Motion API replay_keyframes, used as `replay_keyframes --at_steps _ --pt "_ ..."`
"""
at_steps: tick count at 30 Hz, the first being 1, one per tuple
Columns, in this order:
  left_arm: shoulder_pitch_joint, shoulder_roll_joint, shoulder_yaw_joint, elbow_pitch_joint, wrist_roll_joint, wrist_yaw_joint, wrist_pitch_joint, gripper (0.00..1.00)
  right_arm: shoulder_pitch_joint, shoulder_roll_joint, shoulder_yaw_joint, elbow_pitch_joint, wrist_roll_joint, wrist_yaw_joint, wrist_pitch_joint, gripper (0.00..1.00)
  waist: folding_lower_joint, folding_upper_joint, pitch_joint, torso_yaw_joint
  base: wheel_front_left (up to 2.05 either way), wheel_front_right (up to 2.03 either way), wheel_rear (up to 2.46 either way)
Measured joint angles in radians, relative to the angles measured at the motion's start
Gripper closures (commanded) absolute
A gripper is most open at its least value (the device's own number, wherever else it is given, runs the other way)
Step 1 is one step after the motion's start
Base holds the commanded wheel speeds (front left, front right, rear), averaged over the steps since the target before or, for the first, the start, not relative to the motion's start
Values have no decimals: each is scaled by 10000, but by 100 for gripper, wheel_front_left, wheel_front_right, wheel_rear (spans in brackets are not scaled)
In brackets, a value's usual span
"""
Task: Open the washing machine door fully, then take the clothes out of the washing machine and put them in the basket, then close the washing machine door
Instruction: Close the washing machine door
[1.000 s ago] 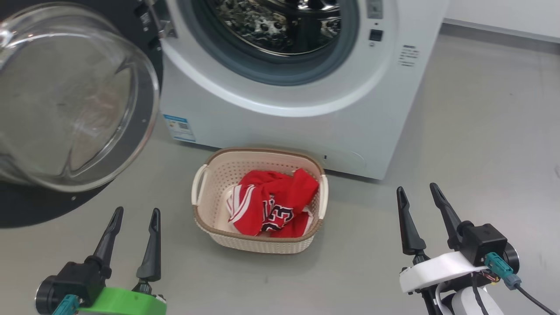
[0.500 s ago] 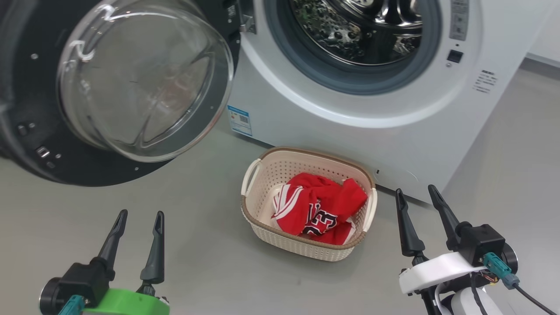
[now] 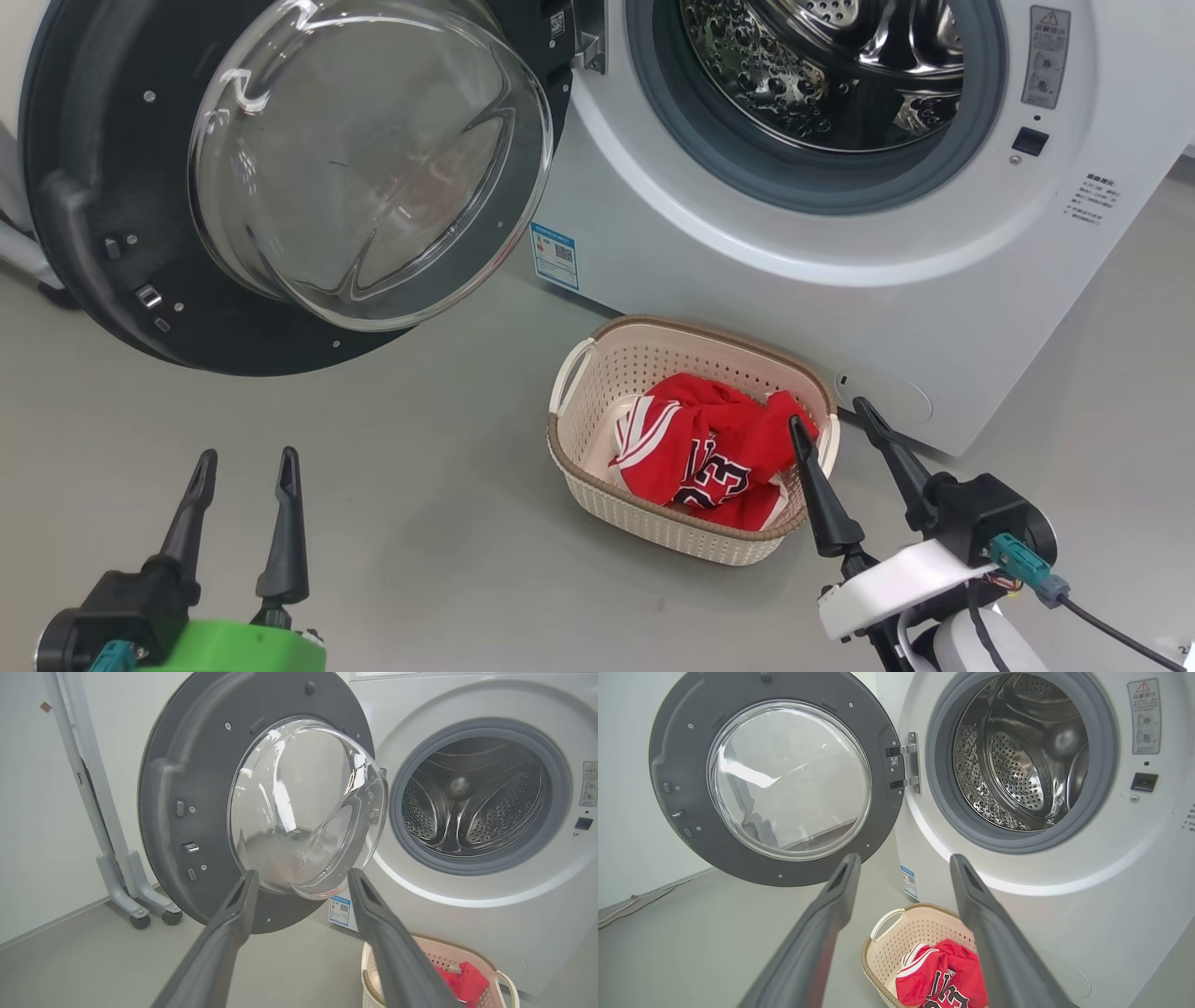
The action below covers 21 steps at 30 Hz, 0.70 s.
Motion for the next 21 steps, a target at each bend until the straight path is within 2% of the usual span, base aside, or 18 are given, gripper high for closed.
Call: replay_keyframes --at_steps 21 --pt "107 -88 127 -182 13 0 0 0 -276 -2 201 328 2 88 0 0 0 0 1 15 0 0 0"
